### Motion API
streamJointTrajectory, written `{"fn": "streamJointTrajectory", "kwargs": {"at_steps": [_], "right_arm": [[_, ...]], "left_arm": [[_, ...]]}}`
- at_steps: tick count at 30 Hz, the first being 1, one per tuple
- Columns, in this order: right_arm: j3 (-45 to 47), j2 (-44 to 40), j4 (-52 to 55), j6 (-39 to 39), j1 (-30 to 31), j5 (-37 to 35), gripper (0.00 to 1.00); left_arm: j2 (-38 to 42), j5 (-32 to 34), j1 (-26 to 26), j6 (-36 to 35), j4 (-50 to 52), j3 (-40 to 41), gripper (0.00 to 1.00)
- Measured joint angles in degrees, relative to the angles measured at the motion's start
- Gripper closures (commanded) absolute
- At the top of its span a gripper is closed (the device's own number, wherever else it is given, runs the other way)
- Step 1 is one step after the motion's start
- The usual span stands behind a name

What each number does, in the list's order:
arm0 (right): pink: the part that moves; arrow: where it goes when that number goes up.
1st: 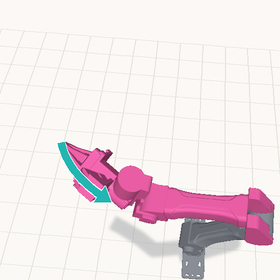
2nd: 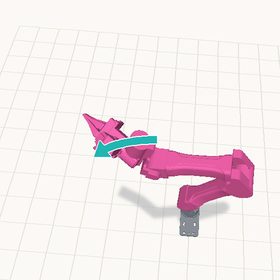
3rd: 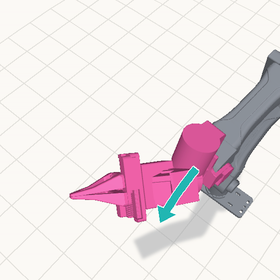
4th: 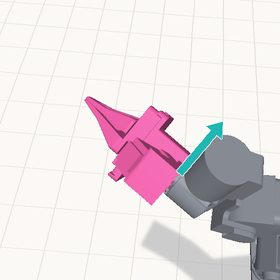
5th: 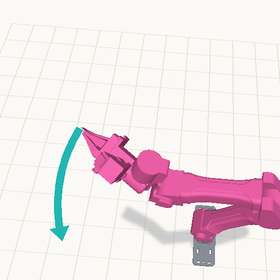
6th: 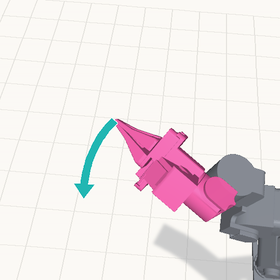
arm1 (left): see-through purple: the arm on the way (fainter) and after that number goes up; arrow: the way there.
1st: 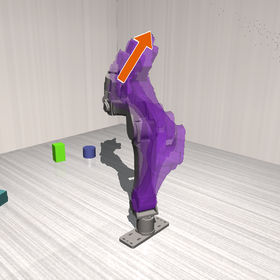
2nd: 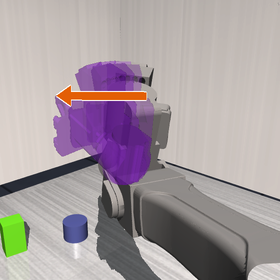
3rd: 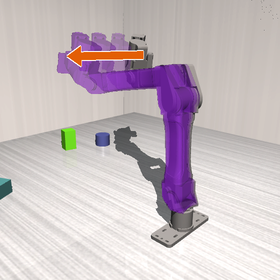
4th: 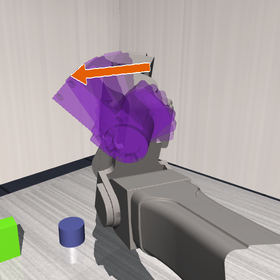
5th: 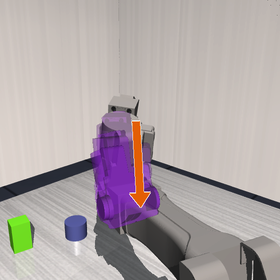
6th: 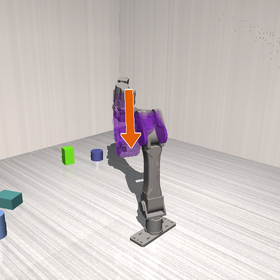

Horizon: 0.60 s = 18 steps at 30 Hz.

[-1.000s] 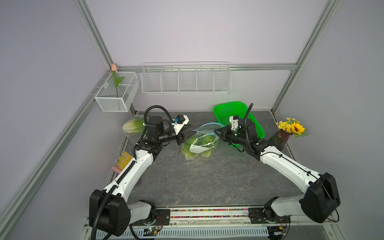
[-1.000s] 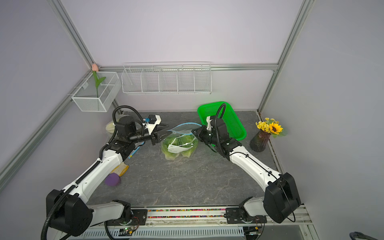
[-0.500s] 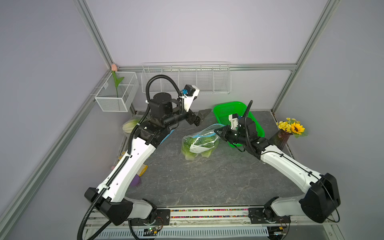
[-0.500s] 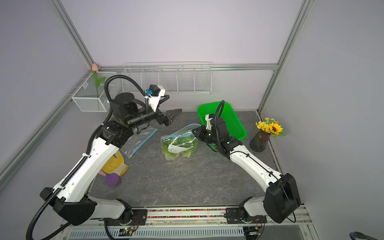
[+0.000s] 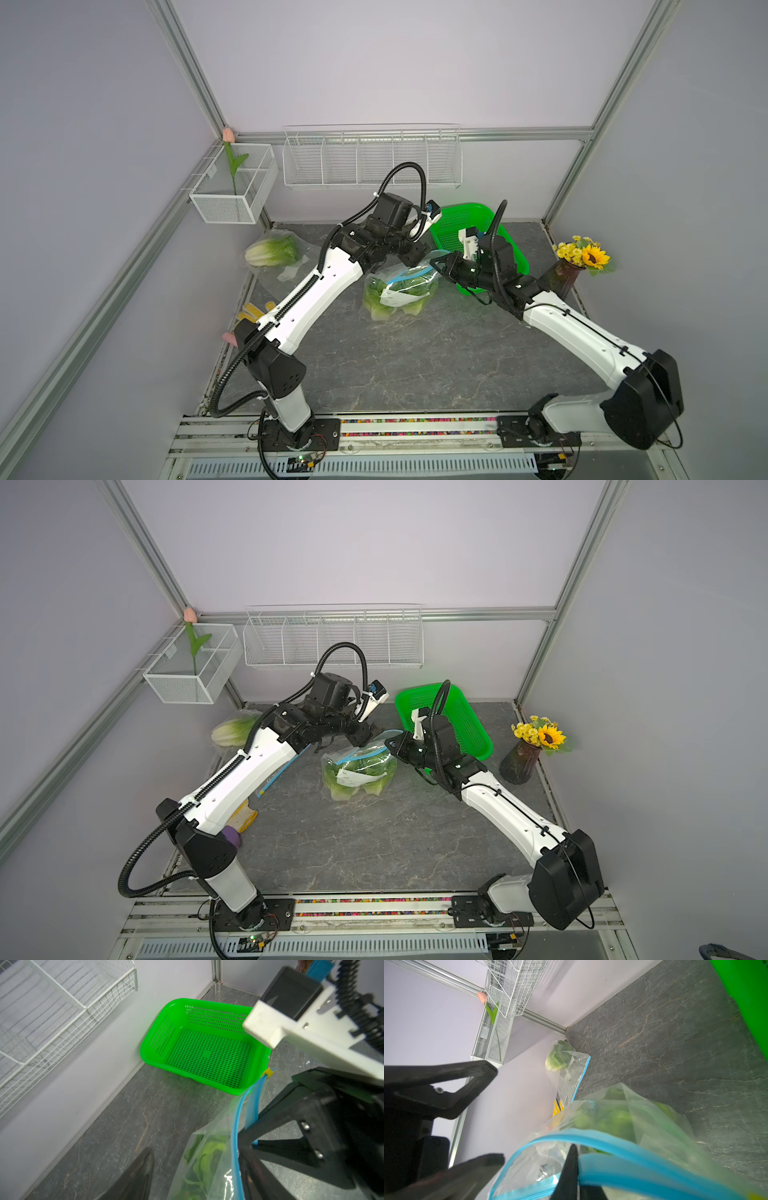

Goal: Open the zip-top bag and take out the chinese cabbages
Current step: Open the zipper of the food storage bag at the center of the board.

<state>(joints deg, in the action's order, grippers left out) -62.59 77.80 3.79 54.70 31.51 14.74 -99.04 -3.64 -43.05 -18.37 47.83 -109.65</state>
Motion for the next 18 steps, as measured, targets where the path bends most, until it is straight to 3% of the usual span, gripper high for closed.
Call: {"fn": "streamJointTrajectory", "kwargs": {"at_steps": [10, 18], "right_arm": [[0.00, -0.13, 1.46, -0.35, -0.02, -0.59, 0.93], [0.02, -0.37, 1.46, -0.37, -0.02, -0.90, 0.93]], "left_arm": [[-0.85, -3.56, 0.00, 0.28, 1.44, -0.09, 0.27], [-1.14, -2.78, 0.00, 0.68, 1.77, -0.07, 0.48]]}}
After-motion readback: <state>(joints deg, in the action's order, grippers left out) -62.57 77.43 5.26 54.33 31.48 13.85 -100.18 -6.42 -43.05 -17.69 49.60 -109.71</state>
